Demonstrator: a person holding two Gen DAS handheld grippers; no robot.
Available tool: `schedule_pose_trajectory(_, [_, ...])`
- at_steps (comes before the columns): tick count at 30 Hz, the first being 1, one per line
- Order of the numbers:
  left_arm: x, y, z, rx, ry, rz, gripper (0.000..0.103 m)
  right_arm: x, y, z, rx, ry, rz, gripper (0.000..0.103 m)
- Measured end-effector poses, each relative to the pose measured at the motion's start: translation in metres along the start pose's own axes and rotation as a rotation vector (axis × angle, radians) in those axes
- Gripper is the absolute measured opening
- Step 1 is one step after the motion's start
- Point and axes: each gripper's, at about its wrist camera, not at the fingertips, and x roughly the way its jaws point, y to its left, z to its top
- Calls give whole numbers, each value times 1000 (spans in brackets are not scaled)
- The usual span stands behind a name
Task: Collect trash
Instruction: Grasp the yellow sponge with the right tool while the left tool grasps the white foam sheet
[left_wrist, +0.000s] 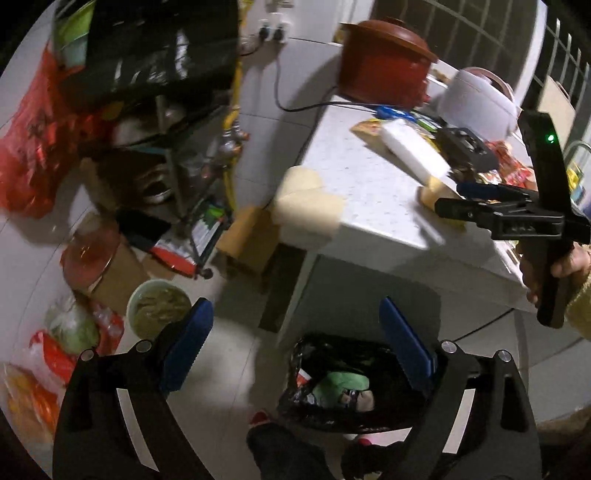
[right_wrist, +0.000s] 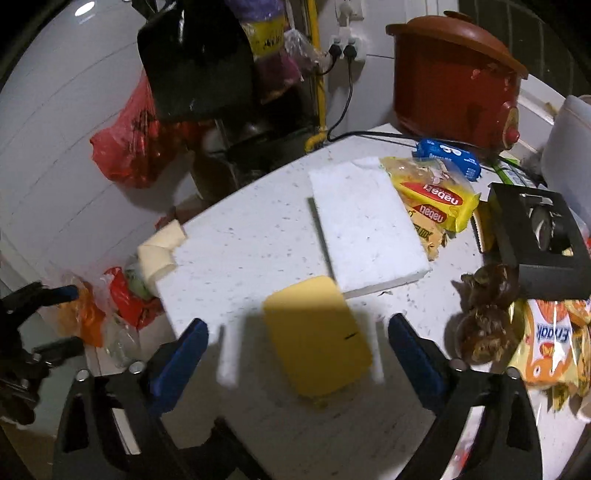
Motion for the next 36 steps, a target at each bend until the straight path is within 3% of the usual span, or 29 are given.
schedule_pose_trajectory(2, [-2,6,-1,-16,-1,4,89,7,-2,1,-3,24,6,77])
schedule_pose_trajectory(4, [-3,9,0,-26,-5,3,89,10,-4,1,-1,24,3,72])
schedule_pose_trajectory(6, [-3,7,3,-22,-10,-3,89,9,-4,2,-5,21,1,54])
schedule_pose_trajectory(9, [0,0,9,-3,-21,-23,89,5,-7,2,31,24,47,48])
schedule_pose_trajectory(14, [9,-23,34,13,-56,-70,89,-43,-14,-9,116,-69,31,47])
schedule_pose_trajectory(21, [45,-87,106,-50,-101,-119,89,-128,-37,-46,249,-201,-79,47])
schedule_pose_trajectory(25, [72,-122,140,-91,-95,-81,89,-149,-48,-66,312,-226,-119,46])
schedule_pose_trajectory(29, [108,-151,166,-106,-63,5,89,-155,-55,-85,369,-232,-131,46])
schedule_pose_trajectory(34, [148,-154,176,-155,39,118,89,-159,-57,-96,390,-232,-121,46])
schedule_pose_trajectory(36, [160,-147,175,-210,82,122,89,-159,-58,-98,392,-229,-118,46])
